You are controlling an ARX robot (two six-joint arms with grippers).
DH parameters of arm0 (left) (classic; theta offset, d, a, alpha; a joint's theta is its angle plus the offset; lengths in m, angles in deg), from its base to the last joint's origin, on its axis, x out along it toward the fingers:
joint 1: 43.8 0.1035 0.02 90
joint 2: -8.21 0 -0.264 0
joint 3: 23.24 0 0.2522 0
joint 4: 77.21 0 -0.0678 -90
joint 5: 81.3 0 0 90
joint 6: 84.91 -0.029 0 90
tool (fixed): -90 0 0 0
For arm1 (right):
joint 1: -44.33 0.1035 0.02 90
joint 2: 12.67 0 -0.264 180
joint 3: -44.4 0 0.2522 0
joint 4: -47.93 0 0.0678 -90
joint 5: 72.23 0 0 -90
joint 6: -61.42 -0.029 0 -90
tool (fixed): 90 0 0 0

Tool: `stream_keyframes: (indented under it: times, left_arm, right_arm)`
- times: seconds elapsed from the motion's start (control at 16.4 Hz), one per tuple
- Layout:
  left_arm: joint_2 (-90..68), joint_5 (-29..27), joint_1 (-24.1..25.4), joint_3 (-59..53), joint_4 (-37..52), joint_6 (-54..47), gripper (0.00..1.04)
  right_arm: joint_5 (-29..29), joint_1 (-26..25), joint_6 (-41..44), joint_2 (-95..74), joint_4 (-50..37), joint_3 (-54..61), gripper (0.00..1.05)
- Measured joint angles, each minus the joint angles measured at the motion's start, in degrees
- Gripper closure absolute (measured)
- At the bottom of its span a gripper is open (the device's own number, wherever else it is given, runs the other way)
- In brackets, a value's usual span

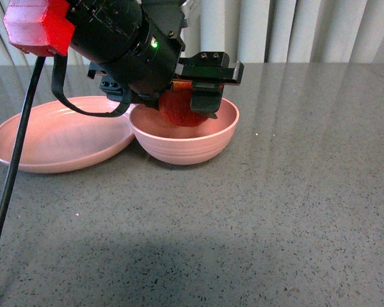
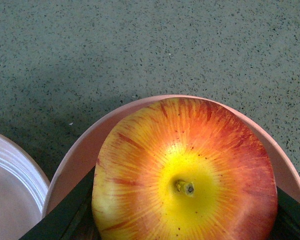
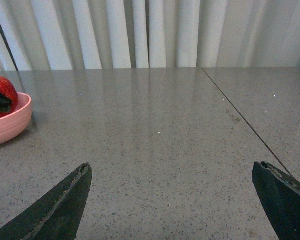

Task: Move apple from plate to bowl

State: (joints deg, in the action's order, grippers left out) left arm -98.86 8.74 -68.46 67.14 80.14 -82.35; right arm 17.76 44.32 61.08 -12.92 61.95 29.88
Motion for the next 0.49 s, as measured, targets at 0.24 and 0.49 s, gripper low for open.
stream_keyframes:
  times: [0.24,0.49]
  left_arm:
    - [-0.26,1.03,0.28,0.0,-0.11,0.52,0.36]
    - [-0.33,1.51,0.24,-0.02,-0.61,0.48,0.36]
  right_arm:
    - [0.0,0.0,0.02,0.0,0.0,0.0,0.07]
    - [0.0,0.0,0.0,0.0,0.0,0.0,0.07]
